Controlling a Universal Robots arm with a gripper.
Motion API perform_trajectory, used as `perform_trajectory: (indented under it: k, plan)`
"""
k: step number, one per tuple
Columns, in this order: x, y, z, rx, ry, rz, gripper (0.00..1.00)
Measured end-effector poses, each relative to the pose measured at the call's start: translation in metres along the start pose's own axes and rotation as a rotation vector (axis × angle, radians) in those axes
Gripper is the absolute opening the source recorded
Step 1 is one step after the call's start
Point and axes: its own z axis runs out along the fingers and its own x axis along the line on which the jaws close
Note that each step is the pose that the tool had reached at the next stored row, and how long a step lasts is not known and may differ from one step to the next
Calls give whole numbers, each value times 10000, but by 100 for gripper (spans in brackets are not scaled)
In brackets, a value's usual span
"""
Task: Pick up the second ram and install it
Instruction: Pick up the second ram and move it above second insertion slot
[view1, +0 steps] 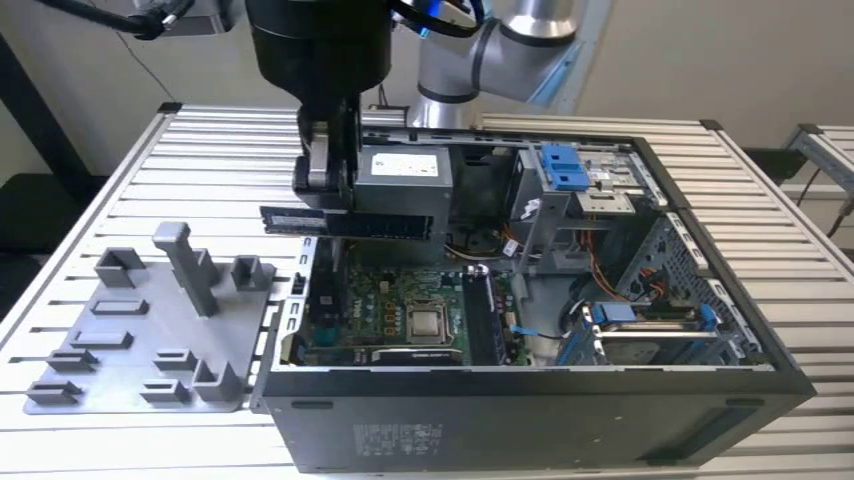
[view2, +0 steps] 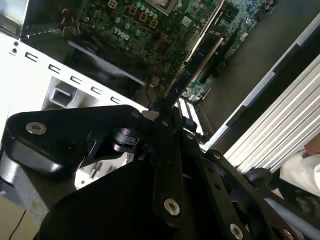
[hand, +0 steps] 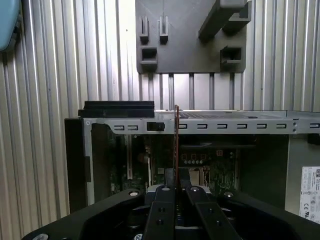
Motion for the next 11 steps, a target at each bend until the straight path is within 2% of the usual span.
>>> perform_trajectory:
  k: [11]
  plan:
    - [-14, -433, -2, -59, 2, -1, 14]
